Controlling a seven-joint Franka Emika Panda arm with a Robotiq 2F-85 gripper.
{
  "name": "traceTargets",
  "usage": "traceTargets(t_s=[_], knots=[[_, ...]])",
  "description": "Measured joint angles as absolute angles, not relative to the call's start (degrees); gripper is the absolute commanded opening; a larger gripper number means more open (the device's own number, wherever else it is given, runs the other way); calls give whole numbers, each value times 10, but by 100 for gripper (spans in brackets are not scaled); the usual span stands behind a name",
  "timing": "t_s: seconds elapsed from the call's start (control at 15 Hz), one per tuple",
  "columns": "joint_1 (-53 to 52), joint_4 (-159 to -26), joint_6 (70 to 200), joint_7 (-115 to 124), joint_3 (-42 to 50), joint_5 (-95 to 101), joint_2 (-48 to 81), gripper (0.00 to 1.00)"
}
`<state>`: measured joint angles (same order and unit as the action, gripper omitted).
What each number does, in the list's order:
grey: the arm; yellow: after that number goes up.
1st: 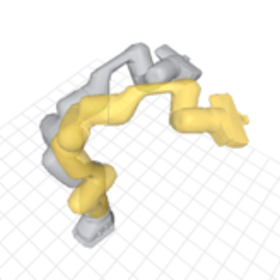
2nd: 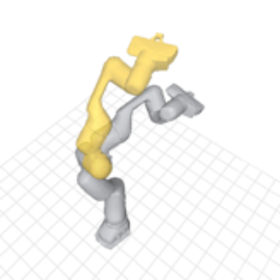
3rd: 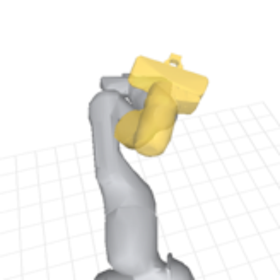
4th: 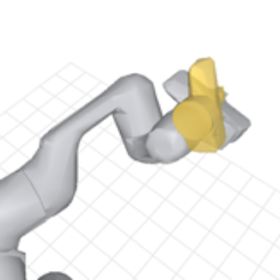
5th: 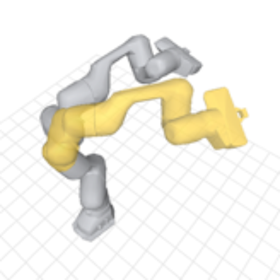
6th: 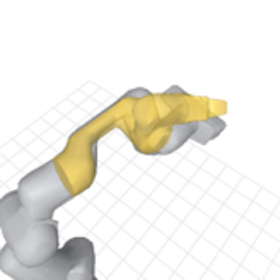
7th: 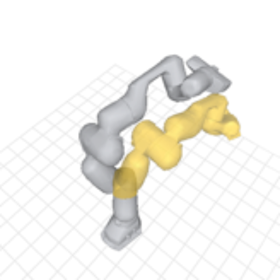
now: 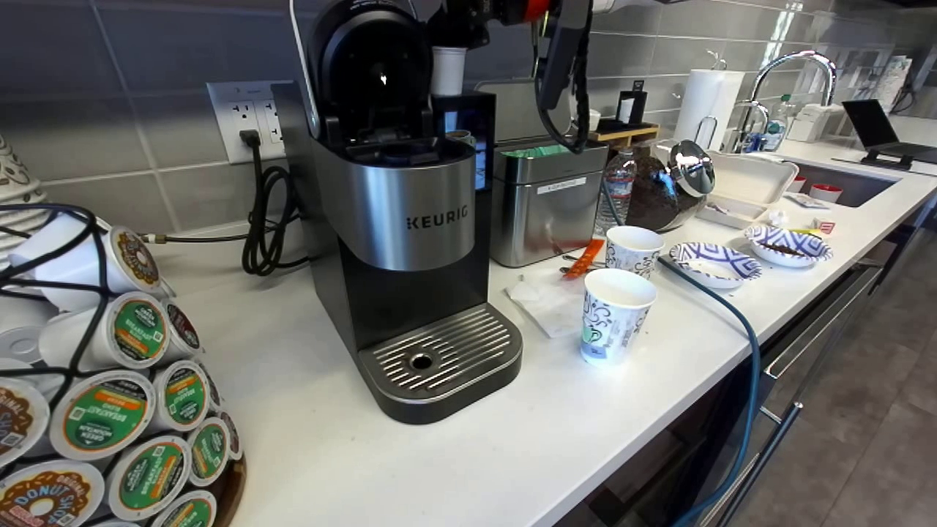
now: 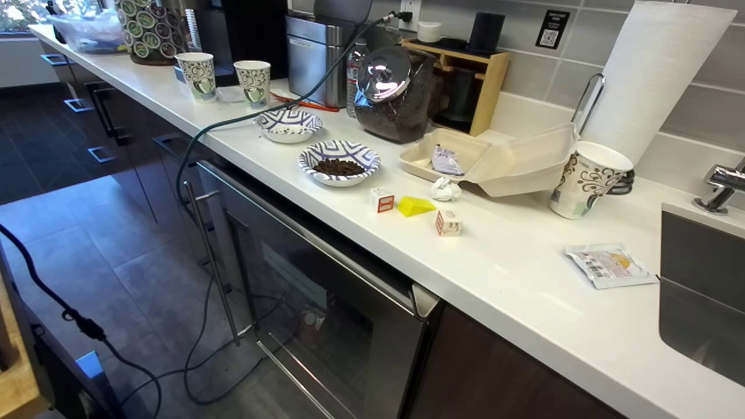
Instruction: Close the coffeemaker.
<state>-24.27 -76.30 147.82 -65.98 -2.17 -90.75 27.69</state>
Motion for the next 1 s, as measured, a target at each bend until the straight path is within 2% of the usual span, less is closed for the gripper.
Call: traceTargets(t_s=[1.0], knots=[[-208,-753,1314,-514,-12,-836,260,100]])
